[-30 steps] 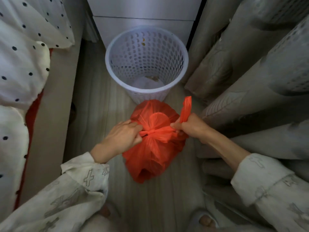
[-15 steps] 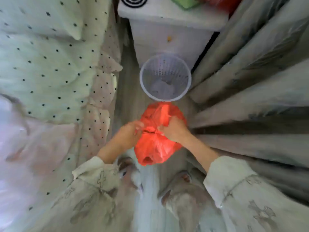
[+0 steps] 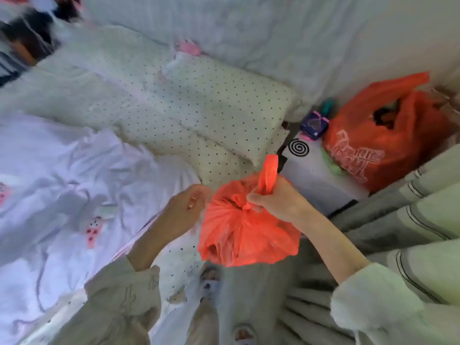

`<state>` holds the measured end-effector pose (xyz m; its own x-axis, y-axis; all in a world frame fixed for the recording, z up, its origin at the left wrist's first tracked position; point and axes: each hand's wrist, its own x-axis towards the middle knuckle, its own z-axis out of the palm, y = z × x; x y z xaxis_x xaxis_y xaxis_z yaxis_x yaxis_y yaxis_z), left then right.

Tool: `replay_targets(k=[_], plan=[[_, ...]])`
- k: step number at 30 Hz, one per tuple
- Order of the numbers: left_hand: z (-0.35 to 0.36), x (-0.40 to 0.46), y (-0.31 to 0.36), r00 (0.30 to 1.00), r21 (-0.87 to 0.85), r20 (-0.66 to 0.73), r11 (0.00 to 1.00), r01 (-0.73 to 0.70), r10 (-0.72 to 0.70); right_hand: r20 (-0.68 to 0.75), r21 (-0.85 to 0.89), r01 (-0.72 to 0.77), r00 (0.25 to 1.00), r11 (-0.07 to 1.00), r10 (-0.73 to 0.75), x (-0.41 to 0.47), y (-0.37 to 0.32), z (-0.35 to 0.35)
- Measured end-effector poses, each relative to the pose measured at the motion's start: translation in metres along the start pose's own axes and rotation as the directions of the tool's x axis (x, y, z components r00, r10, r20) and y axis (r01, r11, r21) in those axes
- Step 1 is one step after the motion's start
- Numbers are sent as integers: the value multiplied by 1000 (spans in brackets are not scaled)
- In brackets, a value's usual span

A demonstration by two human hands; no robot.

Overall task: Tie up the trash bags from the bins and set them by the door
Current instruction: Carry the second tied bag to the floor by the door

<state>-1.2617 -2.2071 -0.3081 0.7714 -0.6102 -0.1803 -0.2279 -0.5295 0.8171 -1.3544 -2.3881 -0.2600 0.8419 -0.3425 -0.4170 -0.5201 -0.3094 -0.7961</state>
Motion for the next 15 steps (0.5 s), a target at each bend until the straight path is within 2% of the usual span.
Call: replay_targets(k=[3, 7, 11, 15], plan=[[-47, -56, 9, 981, -33, -191, 999, 25, -31, 124, -27, 148, 982, 989, -144, -21, -63, 16], [-103, -144, 4, 905, -113, -412, 991, 64, -106, 243, -45, 298, 929, 953, -279, -50, -132, 56], [-152, -245, -10, 788, -166, -576, 975, 147, -217, 357, -17, 438, 843, 899, -403, -91, -190, 123], [-184, -357, -30, 628, -227, -715, 952, 206, -307, 498, -28, 564, 724, 826, -478, -144, -233, 216]])
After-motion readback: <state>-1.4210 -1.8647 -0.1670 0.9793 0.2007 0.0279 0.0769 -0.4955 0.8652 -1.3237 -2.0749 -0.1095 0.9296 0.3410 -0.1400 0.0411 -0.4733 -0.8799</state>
